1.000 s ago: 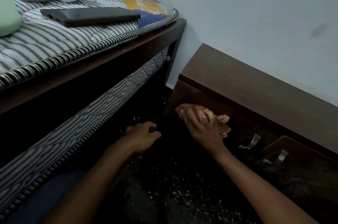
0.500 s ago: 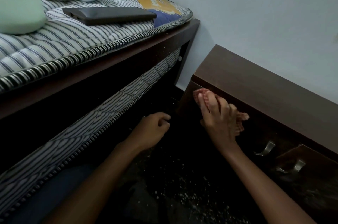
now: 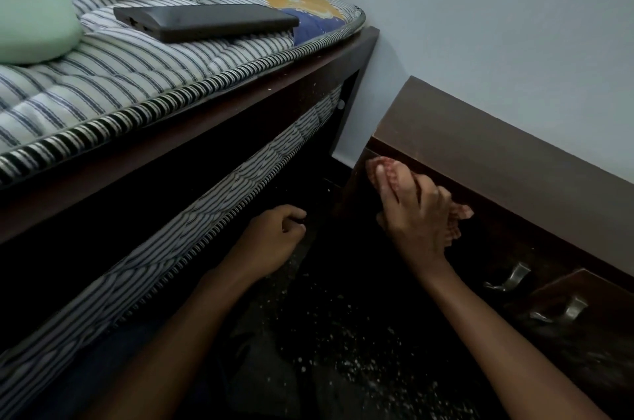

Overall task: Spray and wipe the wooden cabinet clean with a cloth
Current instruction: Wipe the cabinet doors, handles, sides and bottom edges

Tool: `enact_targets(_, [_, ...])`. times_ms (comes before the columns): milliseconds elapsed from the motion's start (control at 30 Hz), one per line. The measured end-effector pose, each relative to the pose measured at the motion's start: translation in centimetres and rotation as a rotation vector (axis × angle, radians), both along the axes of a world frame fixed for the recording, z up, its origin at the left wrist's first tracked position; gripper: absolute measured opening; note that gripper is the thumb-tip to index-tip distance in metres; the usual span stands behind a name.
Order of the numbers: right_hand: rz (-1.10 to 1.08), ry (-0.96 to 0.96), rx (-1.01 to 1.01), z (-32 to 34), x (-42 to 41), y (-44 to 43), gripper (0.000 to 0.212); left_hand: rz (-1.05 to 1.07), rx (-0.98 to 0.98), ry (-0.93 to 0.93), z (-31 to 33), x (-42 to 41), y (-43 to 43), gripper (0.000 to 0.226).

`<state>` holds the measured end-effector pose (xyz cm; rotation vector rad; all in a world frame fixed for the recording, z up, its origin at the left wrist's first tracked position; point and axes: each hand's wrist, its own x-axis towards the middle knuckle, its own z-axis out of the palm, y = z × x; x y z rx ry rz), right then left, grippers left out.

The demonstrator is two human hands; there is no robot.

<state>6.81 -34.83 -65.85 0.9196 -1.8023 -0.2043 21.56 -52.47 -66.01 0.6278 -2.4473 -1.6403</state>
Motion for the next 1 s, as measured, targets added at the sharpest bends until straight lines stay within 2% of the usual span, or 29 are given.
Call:
enact_targets(167, [0.021,-0.045,0.085,-0.7,0.7,-4.1,0.052,-0.002,0.017,-0.019,-0.1,0.1,-0.2,0.029])
enact_targets(367, [0.120,-0.048,0.311,-4.6,-0.2,0.2,0.043,-0.017,0.012,-0.024,-0.1,0.1,-0.2,0.029])
enact_targets(567, [0.060,-0.078,0.119,-2.3,-0.3,1.3,0.044,-0.021,0.010,-0.027,-0.4,0.1,-0.3,0.026])
enact_targets(667, [0.065,-0.080,0.108,-1.3,0.0,-1.0,0.044,0.001,-0.013,-0.009,-0.5,-0.1,-0.5,0.025])
enact_targets(800, [0.186,-0.104,0.302,-4.3,0.1,-2.6,0.042,0.017,-0.038,0.000,-0.8,0.0,-0.6,0.025])
enact_targets(900, [0.227,-0.123,0.486,-8.1,-0.4,-0.2,0.043,0.013,-0.049,-0.006,-0.8,0.0,-0.6,0.025])
enact_targets(1000, [0.243,-0.138,0.529,-9.6,-0.9,3.5,0.043,-0.011,-0.050,-0.011,-0.9,-0.1,-0.5,0.027])
